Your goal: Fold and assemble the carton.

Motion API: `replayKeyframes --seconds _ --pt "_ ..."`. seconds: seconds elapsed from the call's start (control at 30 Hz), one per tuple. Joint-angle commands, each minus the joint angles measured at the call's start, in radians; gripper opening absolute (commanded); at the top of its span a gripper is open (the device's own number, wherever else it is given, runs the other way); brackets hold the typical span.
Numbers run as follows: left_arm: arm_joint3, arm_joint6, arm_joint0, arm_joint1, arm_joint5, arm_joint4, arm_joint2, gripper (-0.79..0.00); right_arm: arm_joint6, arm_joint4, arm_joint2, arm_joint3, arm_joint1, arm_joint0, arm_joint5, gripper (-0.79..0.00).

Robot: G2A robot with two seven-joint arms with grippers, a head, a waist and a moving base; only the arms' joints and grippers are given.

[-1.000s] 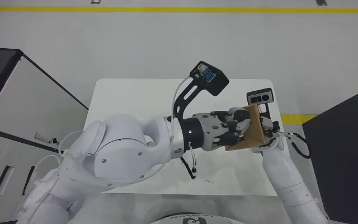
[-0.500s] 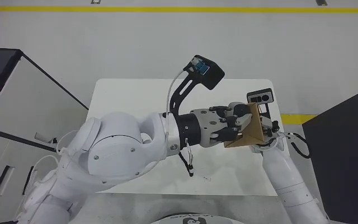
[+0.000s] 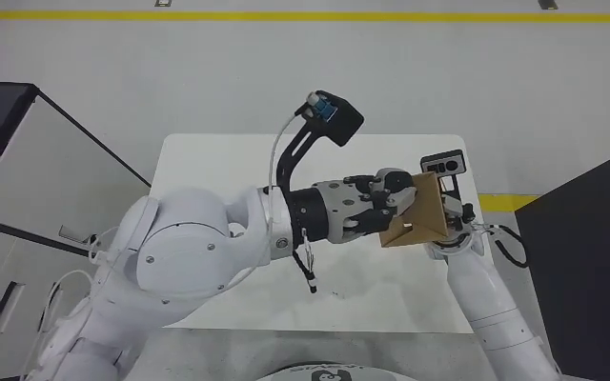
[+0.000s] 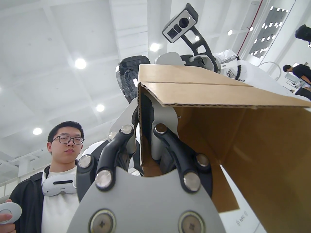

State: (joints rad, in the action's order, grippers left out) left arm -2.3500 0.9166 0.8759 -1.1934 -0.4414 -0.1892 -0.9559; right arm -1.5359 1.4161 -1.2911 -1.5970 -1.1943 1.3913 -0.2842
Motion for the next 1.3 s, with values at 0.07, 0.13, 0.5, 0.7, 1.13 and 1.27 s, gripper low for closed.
replayKeyframes --seconds 0.07,0.13,0.5,0.7,1.13,1.27 --pt "0.000 -0.009 0.001 -0.003 0.000 -0.014 0.035 -0.785 0.000 -0.006 0.001 -0.008 0.000 0.000 0.000 -0.785" --pt "0.000 -0.013 -0.002 -0.005 -0.002 -0.021 0.049 -0.785 0.000 -0.012 0.000 -0.010 0.001 0.001 0.000 -0.785" --pt "0.000 -0.019 -0.013 -0.013 -0.025 -0.036 0.101 -0.785 0.000 -0.019 -0.001 -0.029 0.004 0.015 0.000 -0.785" --pt "0.000 -0.039 -0.029 -0.017 -0.026 -0.029 0.074 -0.785 0.000 -0.022 -0.011 -0.029 0.007 0.024 0.000 -0.785" --pt "0.000 0.071 -0.062 -0.002 0.033 -0.099 0.017 0.000 0.000 -0.034 -0.018 -0.025 0.012 0.033 0.000 -0.785" --pt "0.000 0.076 -0.081 -0.003 0.049 -0.108 0.020 0.000 0.000 -0.042 -0.024 -0.019 0.014 0.034 0.000 -0.785"
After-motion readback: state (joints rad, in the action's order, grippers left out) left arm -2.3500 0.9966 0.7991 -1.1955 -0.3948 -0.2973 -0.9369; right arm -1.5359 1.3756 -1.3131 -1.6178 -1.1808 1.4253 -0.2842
